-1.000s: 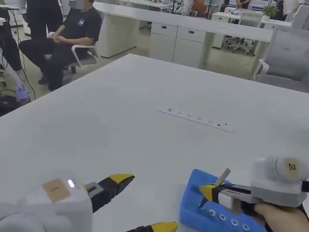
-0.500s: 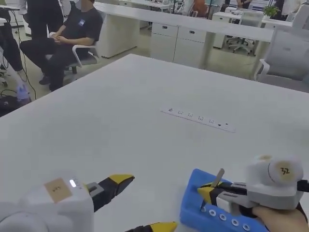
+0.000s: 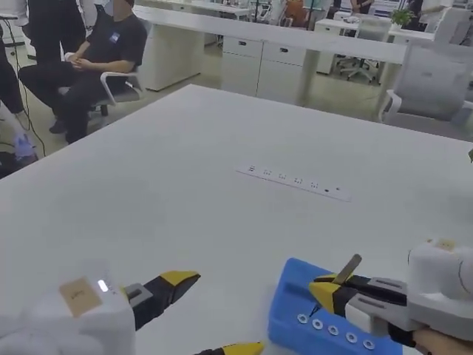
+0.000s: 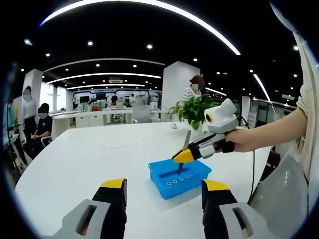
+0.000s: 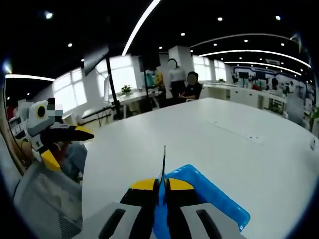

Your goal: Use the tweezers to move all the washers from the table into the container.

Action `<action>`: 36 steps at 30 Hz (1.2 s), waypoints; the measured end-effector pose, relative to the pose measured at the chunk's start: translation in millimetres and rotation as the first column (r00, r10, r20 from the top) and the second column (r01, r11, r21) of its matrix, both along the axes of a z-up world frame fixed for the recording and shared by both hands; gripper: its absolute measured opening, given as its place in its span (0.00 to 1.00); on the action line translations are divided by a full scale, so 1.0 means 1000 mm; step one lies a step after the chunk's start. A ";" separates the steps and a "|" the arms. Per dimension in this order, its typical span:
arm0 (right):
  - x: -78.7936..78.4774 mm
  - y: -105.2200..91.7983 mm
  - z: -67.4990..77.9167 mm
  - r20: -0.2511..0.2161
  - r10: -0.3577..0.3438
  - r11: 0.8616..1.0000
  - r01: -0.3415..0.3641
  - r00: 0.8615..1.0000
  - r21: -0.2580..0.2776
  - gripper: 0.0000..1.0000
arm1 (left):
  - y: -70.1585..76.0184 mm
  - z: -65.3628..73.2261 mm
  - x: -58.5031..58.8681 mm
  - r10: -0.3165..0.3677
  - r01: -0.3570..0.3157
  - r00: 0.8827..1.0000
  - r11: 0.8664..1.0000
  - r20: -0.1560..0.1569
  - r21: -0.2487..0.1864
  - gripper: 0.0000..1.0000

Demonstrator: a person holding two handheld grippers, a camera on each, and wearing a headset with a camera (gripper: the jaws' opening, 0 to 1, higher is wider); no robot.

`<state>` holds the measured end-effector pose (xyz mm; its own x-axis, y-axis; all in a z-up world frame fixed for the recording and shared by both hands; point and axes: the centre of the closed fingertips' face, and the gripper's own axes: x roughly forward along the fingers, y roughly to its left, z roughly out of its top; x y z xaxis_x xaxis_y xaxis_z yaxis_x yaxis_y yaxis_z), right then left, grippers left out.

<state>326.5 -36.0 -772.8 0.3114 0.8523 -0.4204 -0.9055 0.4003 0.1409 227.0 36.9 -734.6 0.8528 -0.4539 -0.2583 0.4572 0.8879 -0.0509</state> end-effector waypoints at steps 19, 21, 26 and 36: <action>-0.063 -0.029 -0.007 -0.023 0.082 0.996 -0.082 0.996 -0.019 0.04 | -0.036 0.004 -0.011 -0.175 0.176 0.984 0.984 -0.036 0.017 0.38; -0.072 -0.031 -0.010 -0.023 0.112 0.993 -0.112 0.993 -0.034 0.04 | -0.047 0.007 -0.013 -0.220 0.221 0.975 0.975 -0.036 0.026 0.32; -0.093 -0.031 -0.012 -0.058 0.172 0.985 -0.174 0.983 -0.017 0.04 | -0.078 0.010 -0.022 -0.396 0.400 0.916 0.914 -0.058 0.070 0.20; -0.130 -0.034 -0.024 -0.048 0.326 0.936 -0.330 0.944 -0.120 0.03 | -0.113 0.011 -0.028 -0.594 0.605 0.794 0.794 -0.128 0.066 0.15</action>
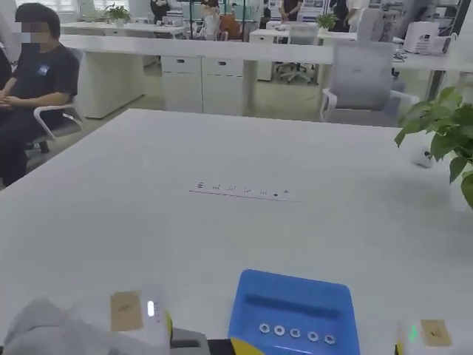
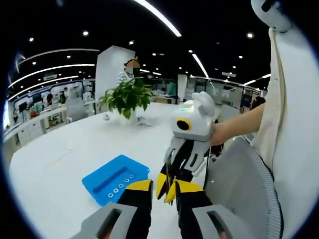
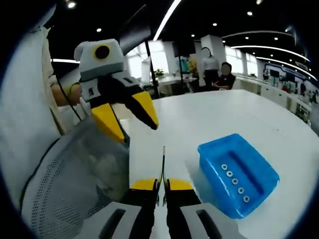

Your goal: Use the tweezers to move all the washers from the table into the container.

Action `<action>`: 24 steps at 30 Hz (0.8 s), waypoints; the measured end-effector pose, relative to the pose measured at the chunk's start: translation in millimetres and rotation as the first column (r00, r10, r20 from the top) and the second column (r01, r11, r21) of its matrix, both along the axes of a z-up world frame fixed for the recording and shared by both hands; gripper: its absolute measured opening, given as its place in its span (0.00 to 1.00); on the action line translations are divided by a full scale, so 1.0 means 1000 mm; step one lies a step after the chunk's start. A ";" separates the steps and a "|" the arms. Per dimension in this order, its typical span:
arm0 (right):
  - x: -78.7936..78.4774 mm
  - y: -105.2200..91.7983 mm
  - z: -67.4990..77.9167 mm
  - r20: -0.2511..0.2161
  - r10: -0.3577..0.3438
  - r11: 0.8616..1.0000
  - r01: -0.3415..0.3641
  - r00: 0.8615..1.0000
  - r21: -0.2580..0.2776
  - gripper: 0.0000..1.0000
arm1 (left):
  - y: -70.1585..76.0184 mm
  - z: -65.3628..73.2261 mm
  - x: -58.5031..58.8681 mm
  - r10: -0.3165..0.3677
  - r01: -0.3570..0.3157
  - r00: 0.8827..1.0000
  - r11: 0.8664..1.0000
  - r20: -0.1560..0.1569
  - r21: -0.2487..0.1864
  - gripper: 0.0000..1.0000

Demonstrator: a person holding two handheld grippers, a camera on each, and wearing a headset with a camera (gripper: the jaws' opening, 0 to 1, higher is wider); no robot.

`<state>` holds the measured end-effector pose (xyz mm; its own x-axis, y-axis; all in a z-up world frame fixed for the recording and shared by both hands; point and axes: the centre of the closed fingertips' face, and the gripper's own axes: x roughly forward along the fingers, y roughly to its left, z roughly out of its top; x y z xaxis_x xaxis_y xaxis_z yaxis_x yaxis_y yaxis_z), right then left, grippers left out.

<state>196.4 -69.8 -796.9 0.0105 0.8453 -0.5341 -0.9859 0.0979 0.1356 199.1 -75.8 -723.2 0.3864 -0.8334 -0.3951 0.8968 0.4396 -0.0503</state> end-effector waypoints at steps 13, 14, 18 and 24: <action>-0.018 -0.001 -0.009 0.129 0.208 0.969 -0.185 0.970 -0.167 0.03 | -0.017 -0.006 -0.019 -0.213 0.217 0.976 0.968 -0.040 0.123 0.13; -0.018 -0.001 -0.009 0.136 0.215 0.966 -0.190 0.967 -0.173 0.03 | -0.018 -0.007 -0.021 -0.218 0.222 0.975 0.967 -0.049 0.125 0.13; -0.018 -0.002 -0.011 0.168 0.257 0.951 -0.219 0.952 -0.217 0.03 | -0.021 -0.008 -0.021 -0.217 0.224 0.974 0.967 -0.070 0.118 0.13; -0.020 -0.005 -0.015 0.175 0.278 0.942 -0.232 0.945 -0.242 0.03 | -0.026 -0.013 -0.023 -0.282 0.282 0.959 0.941 -0.025 0.189 0.06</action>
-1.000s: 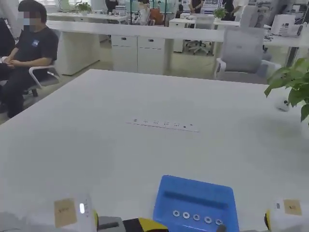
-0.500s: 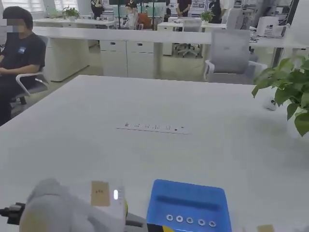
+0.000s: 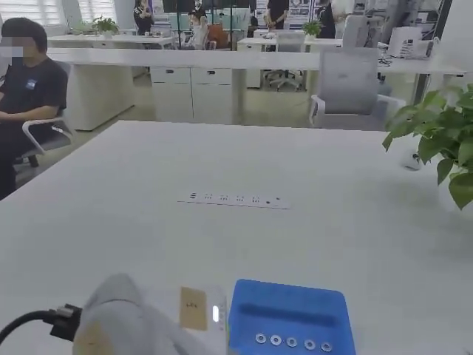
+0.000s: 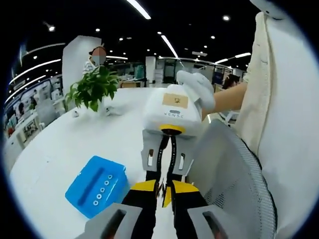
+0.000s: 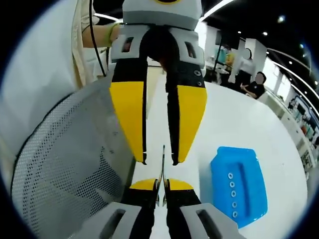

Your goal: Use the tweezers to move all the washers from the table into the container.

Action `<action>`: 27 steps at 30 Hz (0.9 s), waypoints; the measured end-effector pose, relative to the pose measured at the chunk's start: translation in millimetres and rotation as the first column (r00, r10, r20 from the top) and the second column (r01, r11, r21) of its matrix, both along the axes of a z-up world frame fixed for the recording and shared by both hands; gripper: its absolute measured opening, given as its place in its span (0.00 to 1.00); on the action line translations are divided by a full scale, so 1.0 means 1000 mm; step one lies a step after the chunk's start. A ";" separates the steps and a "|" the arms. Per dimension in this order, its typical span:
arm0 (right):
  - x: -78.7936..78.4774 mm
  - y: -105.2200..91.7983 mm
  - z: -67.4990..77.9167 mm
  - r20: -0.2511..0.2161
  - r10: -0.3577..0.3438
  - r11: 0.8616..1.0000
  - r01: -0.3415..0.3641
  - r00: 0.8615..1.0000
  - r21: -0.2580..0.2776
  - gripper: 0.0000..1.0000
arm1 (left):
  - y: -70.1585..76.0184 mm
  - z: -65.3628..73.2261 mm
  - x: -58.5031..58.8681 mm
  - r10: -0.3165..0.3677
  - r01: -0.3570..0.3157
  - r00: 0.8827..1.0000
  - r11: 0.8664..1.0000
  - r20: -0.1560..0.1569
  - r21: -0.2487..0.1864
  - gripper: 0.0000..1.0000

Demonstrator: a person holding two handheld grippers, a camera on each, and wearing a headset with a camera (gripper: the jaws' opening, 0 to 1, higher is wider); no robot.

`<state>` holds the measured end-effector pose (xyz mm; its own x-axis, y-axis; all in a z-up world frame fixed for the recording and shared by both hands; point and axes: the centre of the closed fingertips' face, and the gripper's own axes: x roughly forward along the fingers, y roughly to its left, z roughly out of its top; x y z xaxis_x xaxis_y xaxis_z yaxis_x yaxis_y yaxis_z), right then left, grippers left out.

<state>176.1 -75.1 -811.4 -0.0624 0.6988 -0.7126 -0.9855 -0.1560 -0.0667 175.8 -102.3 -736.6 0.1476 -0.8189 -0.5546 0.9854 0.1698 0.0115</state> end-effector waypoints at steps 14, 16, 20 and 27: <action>0.000 -0.013 -0.018 -0.002 -0.012 0.998 0.012 1.000 -0.067 0.04 | -0.006 -0.016 0.000 -0.028 0.028 1.000 0.998 -0.005 0.054 0.00; 0.001 -0.014 -0.021 -0.006 -0.018 0.997 0.017 1.000 -0.076 0.04 | -0.002 -0.021 0.002 -0.026 0.027 1.000 0.996 -0.008 0.080 0.00; 0.006 -0.015 -0.030 -0.003 -0.033 0.994 0.032 0.999 -0.109 0.04 | 0.010 -0.037 0.004 -0.029 0.031 0.999 0.987 -0.015 0.160 0.00; 0.007 -0.008 -0.043 -0.017 -0.045 0.993 0.043 0.999 -0.110 0.04 | 0.023 -0.055 0.007 -0.017 0.025 0.999 0.980 -0.041 0.196 0.00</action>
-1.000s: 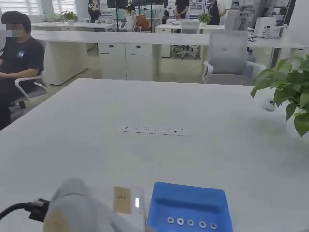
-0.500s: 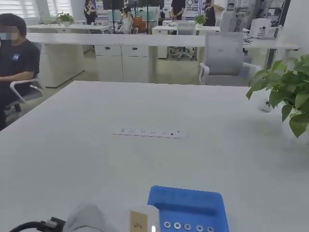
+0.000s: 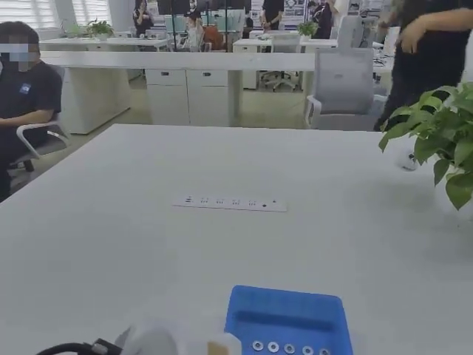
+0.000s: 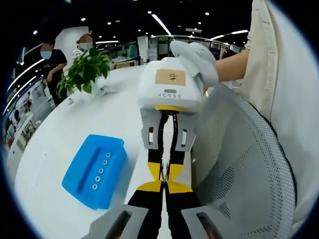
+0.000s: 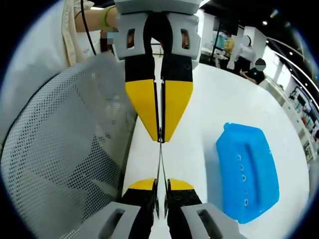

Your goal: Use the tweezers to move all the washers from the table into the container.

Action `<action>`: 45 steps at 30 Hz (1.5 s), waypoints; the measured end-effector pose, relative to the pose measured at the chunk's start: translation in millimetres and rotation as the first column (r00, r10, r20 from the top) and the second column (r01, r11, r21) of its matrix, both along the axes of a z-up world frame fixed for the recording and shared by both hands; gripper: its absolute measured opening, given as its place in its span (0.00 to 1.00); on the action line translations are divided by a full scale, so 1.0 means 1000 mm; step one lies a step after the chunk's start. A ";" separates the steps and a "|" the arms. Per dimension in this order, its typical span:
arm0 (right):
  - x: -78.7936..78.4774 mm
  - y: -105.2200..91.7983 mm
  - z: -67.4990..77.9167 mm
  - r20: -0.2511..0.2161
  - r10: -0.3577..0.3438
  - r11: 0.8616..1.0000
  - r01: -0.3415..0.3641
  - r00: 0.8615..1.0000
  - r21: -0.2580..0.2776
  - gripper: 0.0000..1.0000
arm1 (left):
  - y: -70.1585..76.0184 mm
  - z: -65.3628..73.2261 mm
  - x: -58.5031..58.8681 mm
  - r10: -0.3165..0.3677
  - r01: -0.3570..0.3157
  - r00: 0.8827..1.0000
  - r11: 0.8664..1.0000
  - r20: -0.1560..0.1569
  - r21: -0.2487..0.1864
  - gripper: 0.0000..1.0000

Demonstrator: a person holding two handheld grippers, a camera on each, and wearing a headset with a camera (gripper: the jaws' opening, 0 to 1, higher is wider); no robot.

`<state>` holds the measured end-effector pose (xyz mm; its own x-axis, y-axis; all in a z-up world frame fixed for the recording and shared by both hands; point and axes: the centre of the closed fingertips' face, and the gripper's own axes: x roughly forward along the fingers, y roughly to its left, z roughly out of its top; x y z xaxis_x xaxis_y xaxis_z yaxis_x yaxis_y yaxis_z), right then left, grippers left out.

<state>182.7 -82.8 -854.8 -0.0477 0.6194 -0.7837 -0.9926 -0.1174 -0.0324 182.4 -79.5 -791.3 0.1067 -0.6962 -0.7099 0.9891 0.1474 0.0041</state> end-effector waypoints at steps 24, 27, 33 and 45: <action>0.003 -0.003 0.003 -0.139 -0.221 0.959 0.241 0.965 0.151 0.31 | 0.032 -0.052 0.000 0.021 0.004 0.989 0.986 -0.146 0.165 0.00; 0.004 -0.011 0.014 -0.136 -0.255 0.944 0.277 0.957 0.178 0.31 | 0.034 -0.058 0.002 0.022 0.010 0.987 0.980 -0.161 0.198 0.00; 0.008 -0.032 0.031 -0.131 -0.347 0.907 0.368 0.928 0.206 0.37 | 0.038 -0.070 0.002 0.018 0.035 0.981 0.963 -0.191 0.267 0.00; 0.023 -0.072 0.064 -0.153 -0.564 0.761 0.583 0.811 0.284 0.39 | 0.049 -0.086 0.002 -0.043 0.113 0.987 0.872 -0.156 0.477 0.00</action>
